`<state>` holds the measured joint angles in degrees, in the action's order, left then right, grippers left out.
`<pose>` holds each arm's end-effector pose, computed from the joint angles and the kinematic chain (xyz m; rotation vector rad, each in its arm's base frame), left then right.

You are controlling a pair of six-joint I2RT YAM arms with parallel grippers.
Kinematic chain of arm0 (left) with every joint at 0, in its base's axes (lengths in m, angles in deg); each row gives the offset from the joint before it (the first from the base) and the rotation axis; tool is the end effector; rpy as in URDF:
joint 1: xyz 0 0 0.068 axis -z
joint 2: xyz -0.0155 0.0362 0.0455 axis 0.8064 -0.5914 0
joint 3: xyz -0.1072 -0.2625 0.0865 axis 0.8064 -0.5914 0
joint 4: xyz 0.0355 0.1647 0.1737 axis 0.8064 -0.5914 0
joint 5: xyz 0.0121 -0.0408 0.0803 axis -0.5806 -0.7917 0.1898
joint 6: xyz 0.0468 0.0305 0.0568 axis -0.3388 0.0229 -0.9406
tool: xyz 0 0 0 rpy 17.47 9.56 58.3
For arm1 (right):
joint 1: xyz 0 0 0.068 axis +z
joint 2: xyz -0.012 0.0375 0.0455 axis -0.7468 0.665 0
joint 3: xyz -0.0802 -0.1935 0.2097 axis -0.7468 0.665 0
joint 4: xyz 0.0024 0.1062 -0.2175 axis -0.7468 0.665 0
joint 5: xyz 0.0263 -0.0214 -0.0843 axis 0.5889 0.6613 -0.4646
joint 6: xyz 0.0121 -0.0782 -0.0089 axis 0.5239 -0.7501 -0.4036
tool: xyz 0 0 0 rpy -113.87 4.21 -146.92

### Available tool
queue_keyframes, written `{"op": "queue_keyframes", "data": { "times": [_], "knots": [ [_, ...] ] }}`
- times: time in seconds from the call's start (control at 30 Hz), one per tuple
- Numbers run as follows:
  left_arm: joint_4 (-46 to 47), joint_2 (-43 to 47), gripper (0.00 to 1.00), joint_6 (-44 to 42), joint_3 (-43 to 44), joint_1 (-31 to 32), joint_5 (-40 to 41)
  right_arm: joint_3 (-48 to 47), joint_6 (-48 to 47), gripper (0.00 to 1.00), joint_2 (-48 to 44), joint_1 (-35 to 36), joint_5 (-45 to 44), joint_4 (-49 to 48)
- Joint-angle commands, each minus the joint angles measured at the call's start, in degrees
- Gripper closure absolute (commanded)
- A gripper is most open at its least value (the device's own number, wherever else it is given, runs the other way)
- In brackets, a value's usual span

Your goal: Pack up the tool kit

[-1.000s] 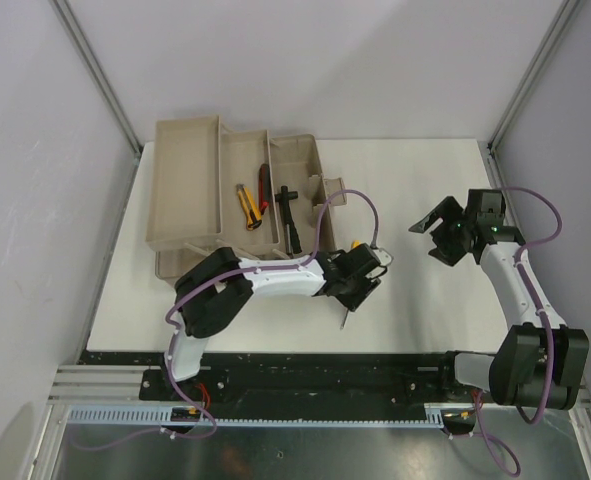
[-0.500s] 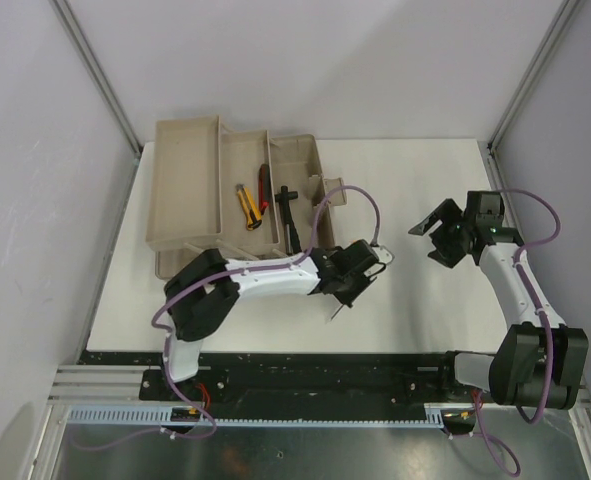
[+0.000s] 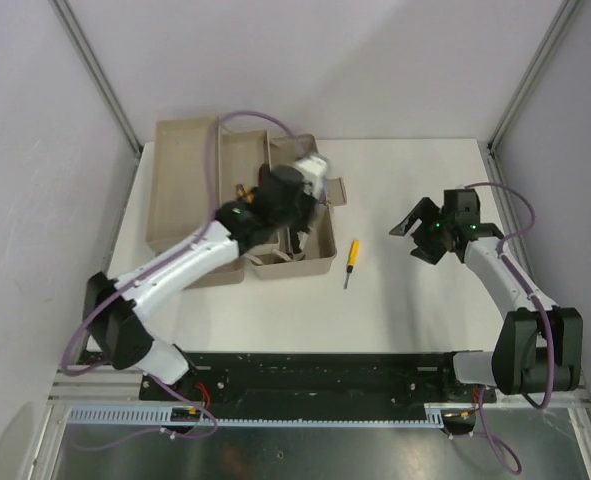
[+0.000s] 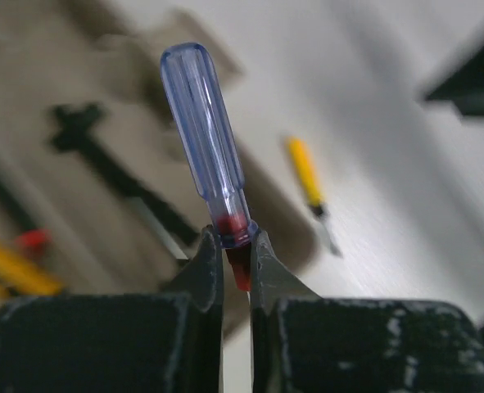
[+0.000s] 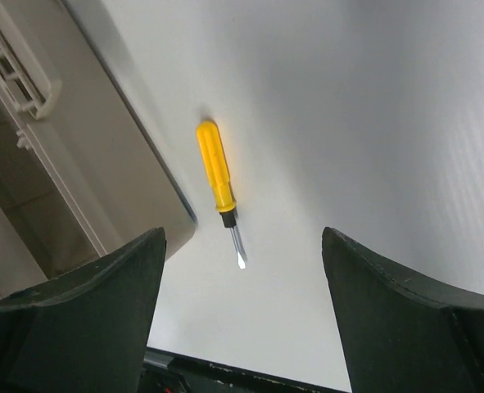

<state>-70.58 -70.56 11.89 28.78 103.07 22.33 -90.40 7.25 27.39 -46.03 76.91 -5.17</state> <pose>0.2393 -0.2681 0.3506 0.7307 2.0598 -0.4629 0.2618 0.0272 0.2573 0.7514 2.3913 0.6357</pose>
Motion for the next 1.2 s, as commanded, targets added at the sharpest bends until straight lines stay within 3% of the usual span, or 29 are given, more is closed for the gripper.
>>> {"op": "queue_keyframes", "data": {
  "times": [0.0, 0.23, 0.37, 0.73, 0.93, 1.03, 1.17],
  "knots": [
    [-0.7, 7.9, 1.00, 4.0, 2.0, -11.7, 8.0, -0.1, -0.2, 0.19, 2.5, 2.9, -1.0, -3.4],
    [-3.6, 10.6, 1.00, 5.0, 3.6, -29.3, 8.0, -0.1, -0.9, 0.19, 5.1, 6.2, -1.1, -6.7],
    [-5.4, 9.4, 1.00, 6.0, 4.2, -35.3, 8.2, 0.0, -1.0, 0.19, 6.3, 7.8, -1.5, -8.2],
    [-9.2, 1.3, 1.00, 4.4, 7.2, -41.1, 0.8, -0.4, -1.6, 0.19, 9.9, 9.4, -2.0, -10.0],
    [-11.2, -2.2, 0.95, 5.7, 7.6, -41.1, 3.4, -4.5, -5.4, 0.20, 16.4, 12.9, -3.0, -7.6],
    [-11.7, -2.8, 0.87, 5.8, 7.8, -41.2, 4.1, -5.7, -5.9, 0.22, 19.1, 15.2, -4.7, -7.3],
    [-12.4, -2.8, 0.64, 6.0, 7.8, -41.2, 4.8, -6.8, -5.9, 0.26, 21.7, 17.6, -6.7, -8.3]
  ]
}}
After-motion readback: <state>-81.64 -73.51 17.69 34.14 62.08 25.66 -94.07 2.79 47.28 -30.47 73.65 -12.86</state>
